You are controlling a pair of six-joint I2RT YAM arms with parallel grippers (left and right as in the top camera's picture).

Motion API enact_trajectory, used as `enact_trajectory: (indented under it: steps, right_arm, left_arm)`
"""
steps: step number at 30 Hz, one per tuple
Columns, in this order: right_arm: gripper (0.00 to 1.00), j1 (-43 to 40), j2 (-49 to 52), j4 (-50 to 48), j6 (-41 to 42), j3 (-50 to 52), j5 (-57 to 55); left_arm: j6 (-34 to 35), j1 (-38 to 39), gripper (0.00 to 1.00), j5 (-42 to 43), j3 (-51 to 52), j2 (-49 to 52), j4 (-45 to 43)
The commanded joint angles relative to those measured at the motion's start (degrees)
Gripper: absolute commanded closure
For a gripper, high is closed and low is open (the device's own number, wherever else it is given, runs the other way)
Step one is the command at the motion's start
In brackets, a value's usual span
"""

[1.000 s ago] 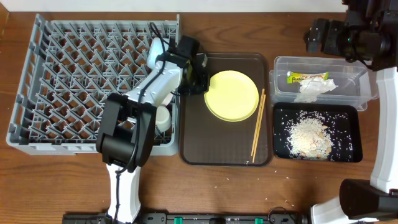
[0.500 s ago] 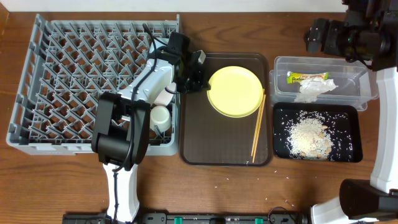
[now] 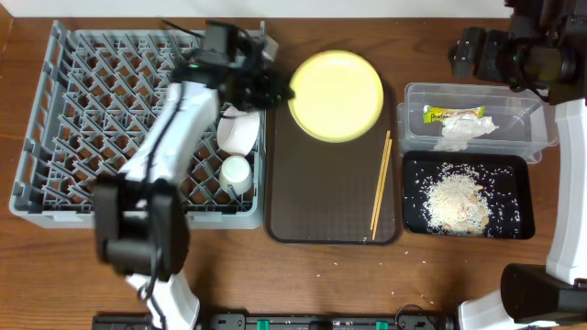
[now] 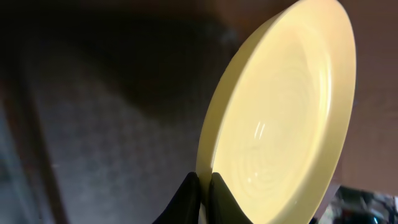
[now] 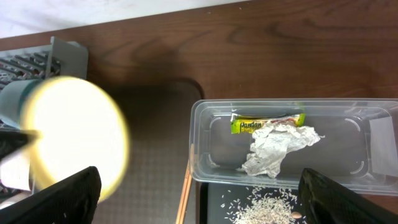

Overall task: Sort waste into correct bins and load items into the dishwasher
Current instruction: 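Lift the yellow plate and carry it left over the dish rack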

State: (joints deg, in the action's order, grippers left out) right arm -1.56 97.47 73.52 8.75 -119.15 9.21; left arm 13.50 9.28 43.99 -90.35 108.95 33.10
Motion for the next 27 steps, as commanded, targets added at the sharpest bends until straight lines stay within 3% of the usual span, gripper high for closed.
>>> enact_trajectory:
  steps: [1,13,20,27]
  right_arm:
    - [0.01,0.5,0.1,0.0,0.6,0.1,0.1]
    - [0.01,0.5,0.1,0.0,0.6,0.1,0.1]
    - [0.01,0.5,0.1,0.0,0.6,0.1,0.1]
    - [0.01,0.5,0.1,0.0,0.6,0.1,0.1]
  left_arm:
    - [0.5,-5.2,0.93,-2.0,0.2,-7.5,0.0]
    - [-0.2,-22.6,0.93,-21.4,0.2,-17.7,5.7]
    - [-2.4,-23.9,0.93,-41.9,0.2,-17.7,7.2]
    - [-4.2,-23.9,0.93,-51.4,0.2,-17.6,7.1]
